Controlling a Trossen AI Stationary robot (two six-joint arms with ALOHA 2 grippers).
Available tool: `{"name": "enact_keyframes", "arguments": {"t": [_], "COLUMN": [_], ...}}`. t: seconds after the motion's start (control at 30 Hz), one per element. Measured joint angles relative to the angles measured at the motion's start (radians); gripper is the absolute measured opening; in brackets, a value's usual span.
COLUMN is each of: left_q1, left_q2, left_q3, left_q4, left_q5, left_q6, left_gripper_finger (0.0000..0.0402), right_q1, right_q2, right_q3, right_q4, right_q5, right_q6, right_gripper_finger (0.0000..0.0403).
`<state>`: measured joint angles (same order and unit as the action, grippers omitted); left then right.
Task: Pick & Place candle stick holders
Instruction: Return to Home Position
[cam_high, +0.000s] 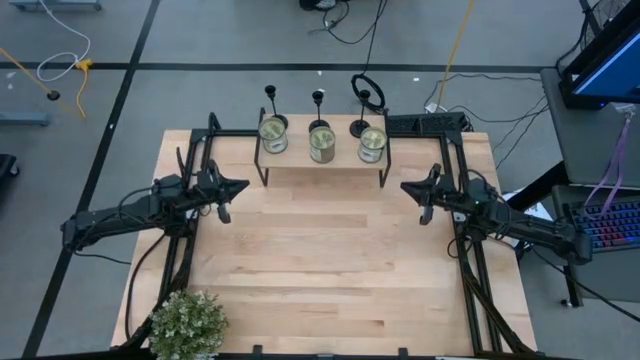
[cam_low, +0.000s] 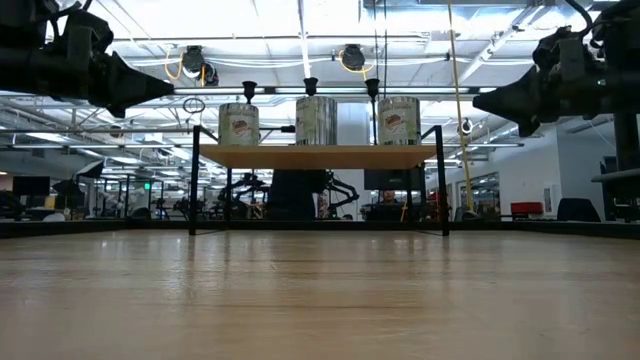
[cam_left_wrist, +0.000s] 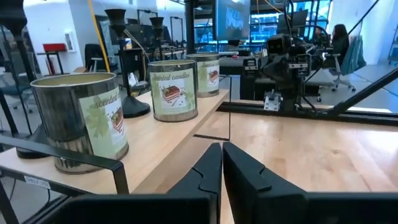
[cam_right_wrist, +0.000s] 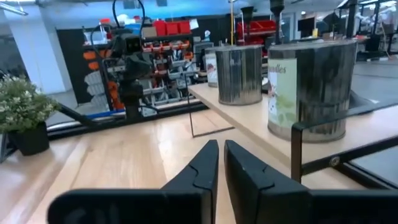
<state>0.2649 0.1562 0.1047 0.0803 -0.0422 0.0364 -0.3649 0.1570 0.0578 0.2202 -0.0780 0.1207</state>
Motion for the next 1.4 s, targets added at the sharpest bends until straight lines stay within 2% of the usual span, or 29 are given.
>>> {"name": "enact_keyframes", "arguments": {"t": [0.17, 0.3, 0.47, 0.6, 0.73, 0.87, 1.03, 1.4], "left_q1": [0.000, 0.000, -0.001, -0.001, 0.000, 0.000, 0.000, 0.000], "left_q2": [0.000, 0.000, 0.000, 0.001, 0.001, 0.001, 0.002, 0.002], "left_q3": [-0.012, -0.089, -0.090, -0.088, -0.088, -0.088, -0.088, -0.088], "left_q4": [0.012, 0.111, 0.080, 0.068, -0.003, -0.067, -0.065, -0.067], "left_q5": [0.018, 0.054, 0.063, 0.061, 0.060, 0.060, 0.054, 0.052], "left_q6": [0.008, 0.011, -0.008, 0.011, 0.023, -0.017, -0.040, -0.041], "left_gripper_finger": [0.0012, 0.0004, 0.0019, 0.0014, 0.0003, 0.0017, 0.0035, 0.0037], "right_q1": [0.000, 0.000, 0.000, 0.000, 0.000, 0.000, 0.000, 0.000], "right_q2": [0.000, 0.000, 0.000, 0.000, 0.000, 0.000, 0.000, 0.000], "right_q3": [-0.001, -0.002, -0.003, -0.003, -0.003, -0.003, -0.003, -0.004], "right_q4": [-0.024, -0.030, -0.030, -0.030, -0.030, -0.030, -0.030, -0.030], "right_q5": [0.000, -0.001, -0.001, -0.001, -0.001, -0.001, -0.001, -0.001], "right_q6": [0.009, 0.026, 0.025, 0.025, 0.025, 0.025, 0.024, 0.024], "right_gripper_finger": [0.0017, 0.0015, 0.0015, 0.0013, 0.0013, 0.0013, 0.0013, 0.0013]}}
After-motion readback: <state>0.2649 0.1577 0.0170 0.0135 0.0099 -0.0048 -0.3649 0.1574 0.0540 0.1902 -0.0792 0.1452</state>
